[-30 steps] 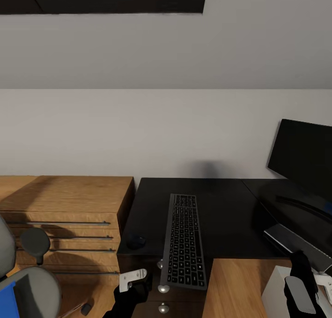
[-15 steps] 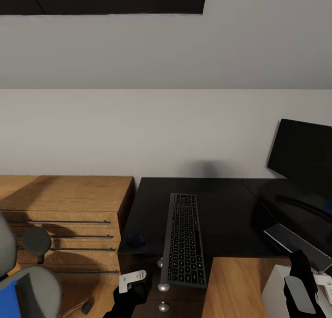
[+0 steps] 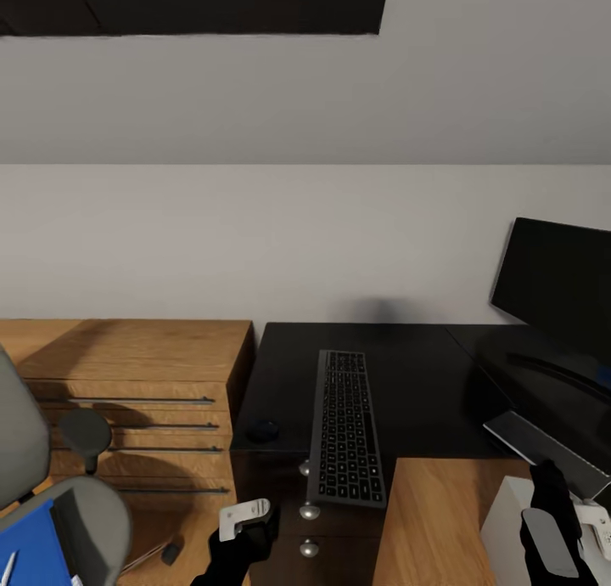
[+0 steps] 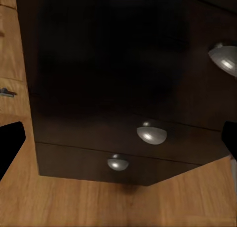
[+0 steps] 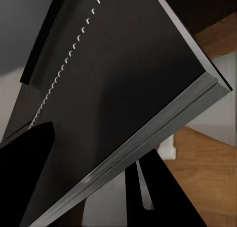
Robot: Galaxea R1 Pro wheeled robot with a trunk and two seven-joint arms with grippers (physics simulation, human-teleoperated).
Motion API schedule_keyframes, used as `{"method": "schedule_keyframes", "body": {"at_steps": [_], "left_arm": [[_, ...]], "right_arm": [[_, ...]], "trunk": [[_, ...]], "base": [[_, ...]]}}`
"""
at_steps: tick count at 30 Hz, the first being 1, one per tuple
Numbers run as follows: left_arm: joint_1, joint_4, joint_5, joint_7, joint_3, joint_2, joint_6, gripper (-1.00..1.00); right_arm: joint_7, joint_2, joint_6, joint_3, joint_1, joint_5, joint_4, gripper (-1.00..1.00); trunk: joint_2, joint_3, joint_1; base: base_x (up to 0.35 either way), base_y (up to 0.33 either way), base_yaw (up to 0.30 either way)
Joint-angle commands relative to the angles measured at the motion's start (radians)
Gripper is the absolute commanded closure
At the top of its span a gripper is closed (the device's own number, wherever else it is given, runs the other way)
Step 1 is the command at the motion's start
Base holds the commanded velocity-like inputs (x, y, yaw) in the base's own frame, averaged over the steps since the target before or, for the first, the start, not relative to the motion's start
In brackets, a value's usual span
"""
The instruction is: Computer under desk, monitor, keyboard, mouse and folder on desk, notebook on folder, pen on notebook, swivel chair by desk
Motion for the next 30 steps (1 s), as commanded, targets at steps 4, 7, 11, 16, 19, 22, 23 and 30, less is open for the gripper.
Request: {"method": "schedule_keyframes", "body": {"at_steps": [4, 7, 11, 16, 19, 22, 23, 30], "left_arm": [[-0.002, 0.000, 0.010, 0.005, -0.003, 0.000, -0.007, -1.00], [-0.002, 0.001, 0.010, 0.006, -0.004, -0.001, -0.007, -1.00], [-0.002, 0.003, 0.010, 0.006, -0.005, -0.001, -0.007, -1.00], [-0.002, 0.003, 0.010, 0.006, -0.021, -0.001, -0.007, -1.00], [-0.002, 0.004, 0.010, 0.006, -0.034, -0.001, -0.007, -1.00], [-0.002, 0.004, 0.009, 0.006, -0.037, -0.001, -0.007, -1.00], [-0.002, 0.004, 0.009, 0.006, -0.038, -0.001, -0.007, -1.00], [-0.002, 0.004, 0.009, 0.006, -0.039, -0.001, -0.007, -1.00]], "right_arm": [[0.004, 0.001, -0.005, 0.008, 0.000, -0.007, -0.002, 1.00], [0.016, 0.001, -0.006, 0.023, 0.000, -0.005, -0.002, 1.00], [0.065, 0.002, -0.014, 0.108, 0.000, 0.000, -0.002, 1.00], [0.087, 0.003, -0.017, 0.143, 0.000, 0.006, 0.000, 1.00], [0.106, 0.003, -0.017, 0.190, 0.000, 0.020, 0.002, 1.00], [0.111, 0.005, -0.017, 0.213, 0.000, 0.023, 0.004, 1.00], [0.113, 0.005, -0.018, 0.225, 0.000, 0.023, 0.005, 1.00], [0.115, 0.028, -0.018, 0.251, 0.000, 0.024, 0.018, 1.00]], "trunk": [[-0.001, -0.001, 0.000], [-0.001, -0.001, 0.000], [-0.001, -0.001, 0.000], [-0.001, -0.001, 0.000], [-0.001, -0.001, 0.000], [-0.001, -0.001, 0.000], [-0.001, -0.001, 0.000], [-0.001, -0.001, 0.000]], "base": [[-0.090, 0.080, 0.000], [-0.039, 0.035, 0.000], [-0.011, 0.010, 0.000], [-0.002, 0.002, 0.000], [0.000, 0.000, 0.000], [0.000, 0.000, 0.000], [0.000, 0.000, 0.000], [0.000, 0.000, 0.000]]}}
